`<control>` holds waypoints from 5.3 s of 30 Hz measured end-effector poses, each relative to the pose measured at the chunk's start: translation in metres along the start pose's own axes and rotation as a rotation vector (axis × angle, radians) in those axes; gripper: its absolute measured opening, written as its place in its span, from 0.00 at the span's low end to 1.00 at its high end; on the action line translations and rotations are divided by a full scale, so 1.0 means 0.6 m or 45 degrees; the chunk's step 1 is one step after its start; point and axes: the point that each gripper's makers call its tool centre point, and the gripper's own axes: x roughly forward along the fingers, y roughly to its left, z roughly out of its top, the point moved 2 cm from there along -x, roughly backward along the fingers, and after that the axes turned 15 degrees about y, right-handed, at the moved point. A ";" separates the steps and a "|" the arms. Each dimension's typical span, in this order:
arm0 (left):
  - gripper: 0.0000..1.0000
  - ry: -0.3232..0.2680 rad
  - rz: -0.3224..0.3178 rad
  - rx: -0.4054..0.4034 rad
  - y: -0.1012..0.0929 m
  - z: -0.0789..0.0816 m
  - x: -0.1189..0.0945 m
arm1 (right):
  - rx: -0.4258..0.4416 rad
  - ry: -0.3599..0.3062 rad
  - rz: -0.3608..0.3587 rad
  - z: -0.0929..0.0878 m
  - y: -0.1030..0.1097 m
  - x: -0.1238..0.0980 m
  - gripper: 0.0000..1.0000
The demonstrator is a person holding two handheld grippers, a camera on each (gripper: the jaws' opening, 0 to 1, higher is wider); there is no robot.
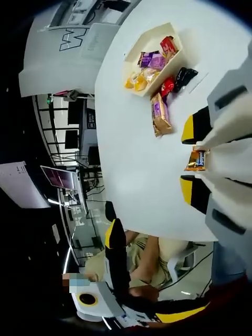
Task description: Place the target food into the container with the food tongs after gripping and lifting it, then release it inside without dropping or visibly crushing the food.
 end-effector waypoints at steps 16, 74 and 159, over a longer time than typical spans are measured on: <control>0.90 -0.012 0.030 -0.022 0.017 0.002 -0.005 | 0.443 -0.167 0.157 0.022 -0.045 -0.030 0.15; 0.98 0.027 -0.056 0.004 -0.002 0.009 0.042 | 0.283 -0.073 -0.089 0.017 -0.160 -0.070 0.21; 0.93 0.014 -0.043 -0.032 0.009 0.002 0.023 | 0.235 -0.308 -0.328 0.190 -0.282 -0.193 0.18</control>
